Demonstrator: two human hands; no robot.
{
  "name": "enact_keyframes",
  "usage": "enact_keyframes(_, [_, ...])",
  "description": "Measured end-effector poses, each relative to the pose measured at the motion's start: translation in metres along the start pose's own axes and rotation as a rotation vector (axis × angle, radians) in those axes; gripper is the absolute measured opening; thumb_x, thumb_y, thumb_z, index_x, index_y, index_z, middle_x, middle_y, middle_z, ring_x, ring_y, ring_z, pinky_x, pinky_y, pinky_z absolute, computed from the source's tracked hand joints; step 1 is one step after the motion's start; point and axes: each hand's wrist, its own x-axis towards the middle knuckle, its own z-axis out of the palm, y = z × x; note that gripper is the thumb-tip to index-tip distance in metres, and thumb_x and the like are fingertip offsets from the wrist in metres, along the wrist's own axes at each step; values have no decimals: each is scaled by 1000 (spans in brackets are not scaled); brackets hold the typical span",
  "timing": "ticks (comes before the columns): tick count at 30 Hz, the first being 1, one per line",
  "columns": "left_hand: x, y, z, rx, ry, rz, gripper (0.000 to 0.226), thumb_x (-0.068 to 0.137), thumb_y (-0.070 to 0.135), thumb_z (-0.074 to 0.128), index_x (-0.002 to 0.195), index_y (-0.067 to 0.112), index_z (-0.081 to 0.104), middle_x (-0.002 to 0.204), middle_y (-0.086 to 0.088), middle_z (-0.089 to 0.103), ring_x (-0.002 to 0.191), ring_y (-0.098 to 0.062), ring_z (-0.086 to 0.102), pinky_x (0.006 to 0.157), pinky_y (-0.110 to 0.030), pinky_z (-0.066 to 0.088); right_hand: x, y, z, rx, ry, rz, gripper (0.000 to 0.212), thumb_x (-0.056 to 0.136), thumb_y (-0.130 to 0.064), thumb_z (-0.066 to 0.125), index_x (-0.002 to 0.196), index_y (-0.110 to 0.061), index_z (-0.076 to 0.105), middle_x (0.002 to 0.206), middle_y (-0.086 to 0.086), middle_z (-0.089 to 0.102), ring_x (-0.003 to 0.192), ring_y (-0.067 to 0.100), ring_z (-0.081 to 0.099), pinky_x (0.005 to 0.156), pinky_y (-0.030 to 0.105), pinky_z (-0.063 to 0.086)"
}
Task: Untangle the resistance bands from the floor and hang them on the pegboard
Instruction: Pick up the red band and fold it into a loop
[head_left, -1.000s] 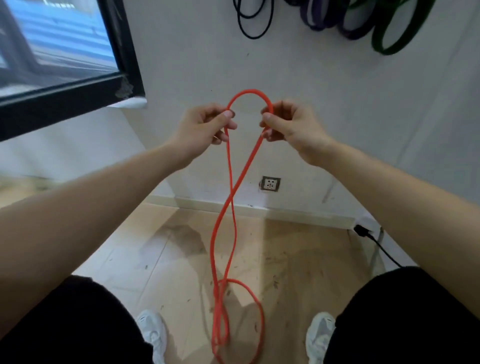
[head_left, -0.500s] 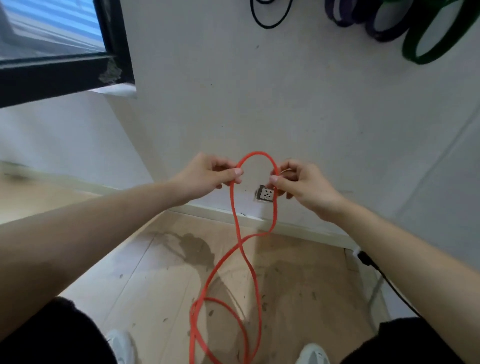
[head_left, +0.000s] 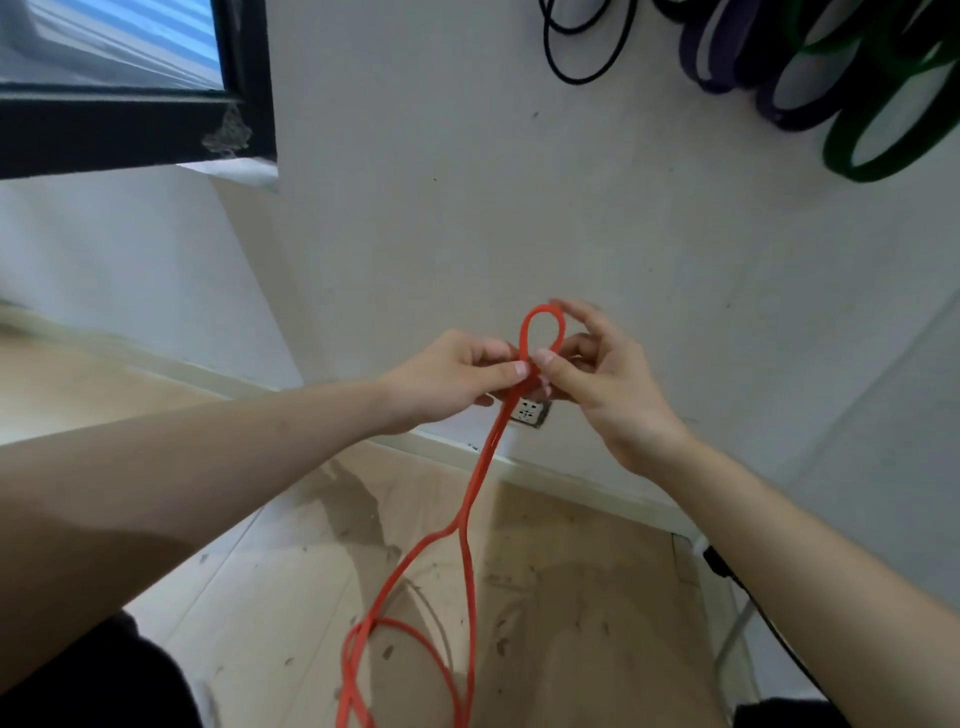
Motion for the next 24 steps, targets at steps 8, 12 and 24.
enact_keyframes(8, [-6, 5, 4, 0, -1, 5, 27, 103, 23, 57, 105, 3, 74, 86, -5, 71, 83, -11, 68, 85, -26, 58, -1, -7, -6, -107, -91, -45, 29, 97, 0, 60, 124, -10, 64, 93, 8, 64, 72, 20, 71, 74, 30, 62])
enact_keyframes(12, [-8, 6, 1, 43, -45, -11, 21, 101, 25, 60, 102, 9, 72, 82, -3, 70, 83, -14, 69, 90, -34, 59, -2, -7, -7, -4, -25, 42, 8, 95, -2, 64, 98, -8, 68, 86, 11, 68, 73, 25, 74, 71, 30, 62])
enact_keyframes(24, [-10, -15, -2, 79, -85, -125, 4, 97, 16, 67, 98, 12, 68, 94, -12, 78, 99, -30, 74, 96, -39, 57, 4, -12, -34, 493, 114, 115, 15, 76, -1, 71, 91, 0, 70, 91, 25, 58, 78, 32, 63, 74, 29, 61])
